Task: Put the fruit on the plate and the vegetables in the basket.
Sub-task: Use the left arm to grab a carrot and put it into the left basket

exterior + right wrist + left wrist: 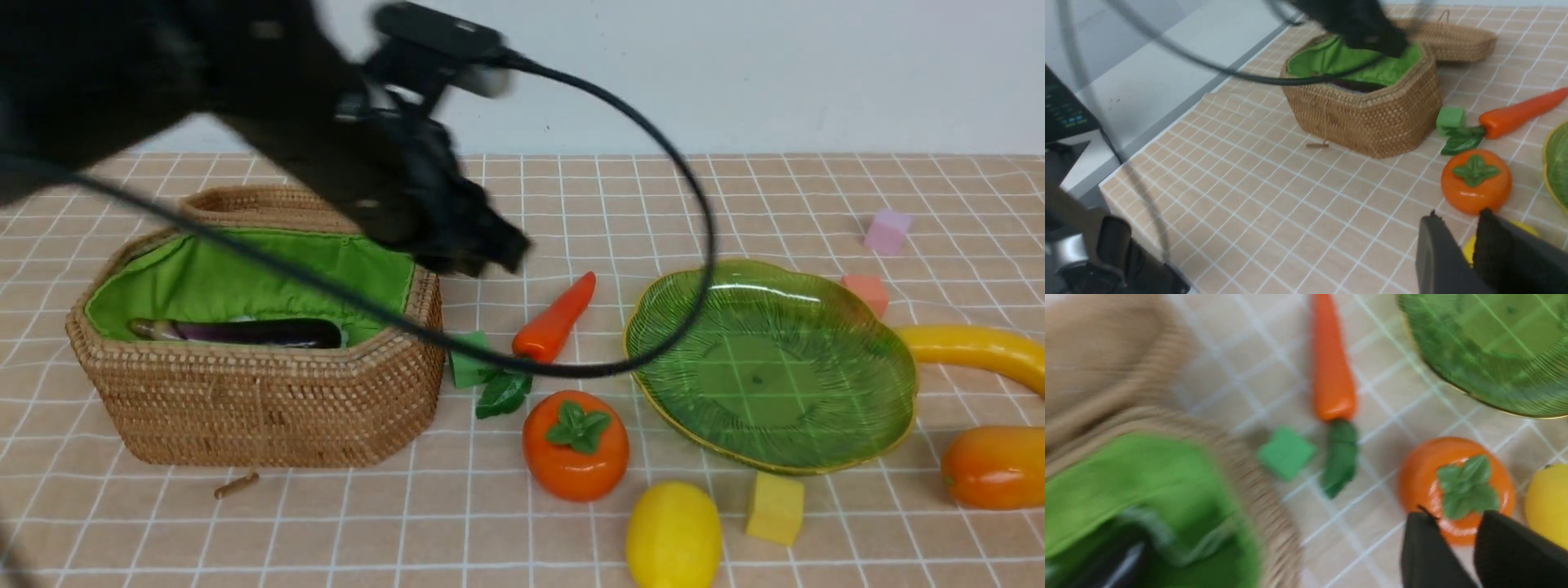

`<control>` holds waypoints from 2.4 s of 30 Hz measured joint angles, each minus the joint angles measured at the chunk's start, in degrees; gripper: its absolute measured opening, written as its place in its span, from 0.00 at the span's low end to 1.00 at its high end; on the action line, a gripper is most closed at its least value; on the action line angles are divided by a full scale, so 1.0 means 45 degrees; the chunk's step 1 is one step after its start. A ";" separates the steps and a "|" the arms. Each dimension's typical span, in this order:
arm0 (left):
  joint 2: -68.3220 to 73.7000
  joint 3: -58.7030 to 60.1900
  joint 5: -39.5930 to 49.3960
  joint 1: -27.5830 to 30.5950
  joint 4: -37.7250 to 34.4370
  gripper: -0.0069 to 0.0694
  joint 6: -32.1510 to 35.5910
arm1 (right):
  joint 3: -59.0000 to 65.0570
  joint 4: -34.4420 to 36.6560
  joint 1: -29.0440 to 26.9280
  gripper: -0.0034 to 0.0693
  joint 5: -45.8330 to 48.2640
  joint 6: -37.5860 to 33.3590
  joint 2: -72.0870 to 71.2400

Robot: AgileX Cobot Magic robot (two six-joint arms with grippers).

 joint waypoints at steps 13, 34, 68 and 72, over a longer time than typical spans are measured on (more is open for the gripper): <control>0.5877 -0.3605 -0.1258 -0.0364 0.1325 0.71 -0.0433 | 0.0000 -0.0056 0.0000 0.28 0.0869 0.0298 0.0005; 0.7337 -0.4019 -0.2661 -0.0404 0.4610 0.58 -0.2170 | 0.0000 -0.0108 0.0000 0.30 0.0940 0.0311 0.0005; -0.1132 0.1761 -0.0506 0.4092 0.1662 0.87 0.6935 | 0.0000 -0.0530 0.0000 0.33 0.0339 -0.1015 0.0005; -0.1583 0.1761 -0.0259 0.1931 0.0232 0.62 0.6201 | 0.0000 -0.0768 0.0000 0.33 0.0122 -0.1015 0.0005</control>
